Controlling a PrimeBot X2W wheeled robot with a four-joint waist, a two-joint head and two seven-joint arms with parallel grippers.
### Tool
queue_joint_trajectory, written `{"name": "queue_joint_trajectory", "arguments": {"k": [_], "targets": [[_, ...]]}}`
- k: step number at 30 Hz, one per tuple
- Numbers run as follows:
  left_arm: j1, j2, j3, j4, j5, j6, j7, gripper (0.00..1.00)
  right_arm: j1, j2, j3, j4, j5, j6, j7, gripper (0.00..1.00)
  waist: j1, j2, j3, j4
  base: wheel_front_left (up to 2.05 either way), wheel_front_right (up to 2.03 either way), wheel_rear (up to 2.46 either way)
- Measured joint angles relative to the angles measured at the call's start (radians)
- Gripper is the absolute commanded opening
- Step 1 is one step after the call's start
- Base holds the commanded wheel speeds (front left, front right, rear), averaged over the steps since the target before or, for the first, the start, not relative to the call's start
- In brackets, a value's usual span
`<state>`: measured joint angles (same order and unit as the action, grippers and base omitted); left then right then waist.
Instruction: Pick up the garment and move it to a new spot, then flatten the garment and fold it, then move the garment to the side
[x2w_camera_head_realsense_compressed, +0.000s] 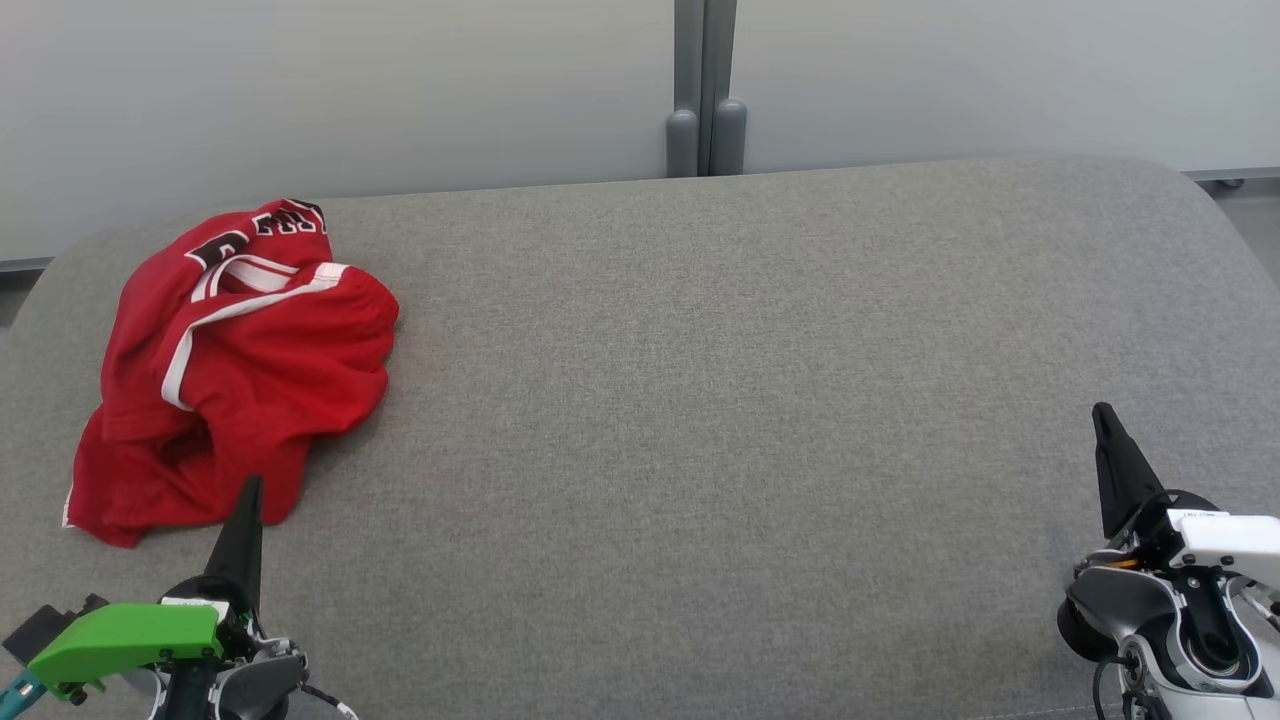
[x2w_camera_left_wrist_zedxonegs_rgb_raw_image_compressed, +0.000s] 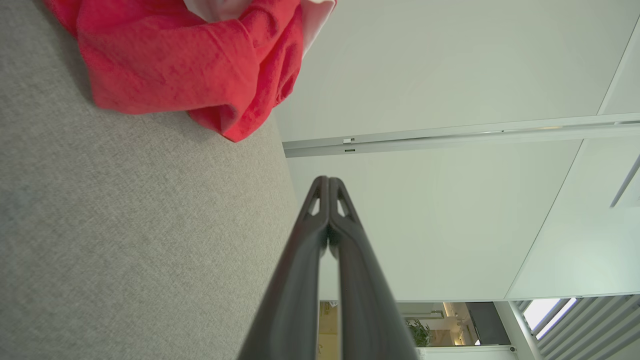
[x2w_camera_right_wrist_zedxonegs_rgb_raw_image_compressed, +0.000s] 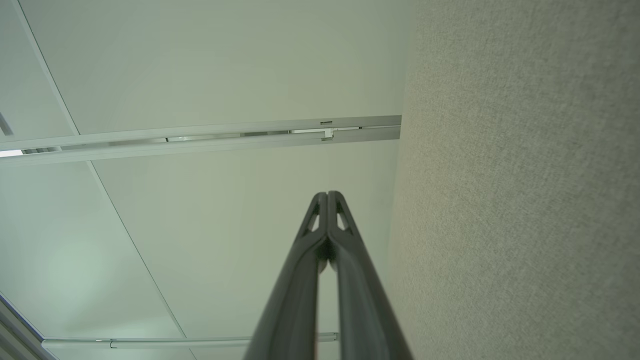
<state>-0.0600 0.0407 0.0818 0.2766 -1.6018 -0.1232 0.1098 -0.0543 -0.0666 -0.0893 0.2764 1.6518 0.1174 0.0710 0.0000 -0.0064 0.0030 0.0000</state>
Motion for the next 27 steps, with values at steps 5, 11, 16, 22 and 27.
{"name": "queue_joint_trajectory", "arguments": {"k": [5,11,16,22,27], "targets": [[0.0,0.0,0.0,0.0,0.0,0.0,0.0,0.0,0.0,0.0,0.0,0.0,0.0,0.0,0.0,0.0,0.0,0.0,0.0,0.0,0.0,0.0,0.0],[0.0,0.0,0.0,0.0,0.0,0.0,0.0,0.0,0.0,0.0,-0.001,0.0,0.0,0.0,0.0,0.0,0.0,0.0,0.0,0.0,0.0,0.0,0.0],[0.0,0.0,0.0,0.0,0.0,0.0,0.0,0.0,0.0,0.0,-0.001,0.0,0.0,0.0,0.0,0.0,0.0,0.0,0.0,0.0,0.0,0.0,0.0],[0.0,0.0,0.0,0.0,0.0,0.0,0.0,0.0,0.0,0.001,-0.001,0.0,0.0,0.0,0.0,0.0,0.0,0.0,0.0,0.0,0.0,0.0,0.0],[0.0,0.0,0.0,0.0,0.0,0.0,0.0,0.0,0.0,0.001,-0.001,0.0,0.0,0.0,0.0,0.0,0.0,0.0,0.0,0.0,0.0,0.0,0.0]]}}
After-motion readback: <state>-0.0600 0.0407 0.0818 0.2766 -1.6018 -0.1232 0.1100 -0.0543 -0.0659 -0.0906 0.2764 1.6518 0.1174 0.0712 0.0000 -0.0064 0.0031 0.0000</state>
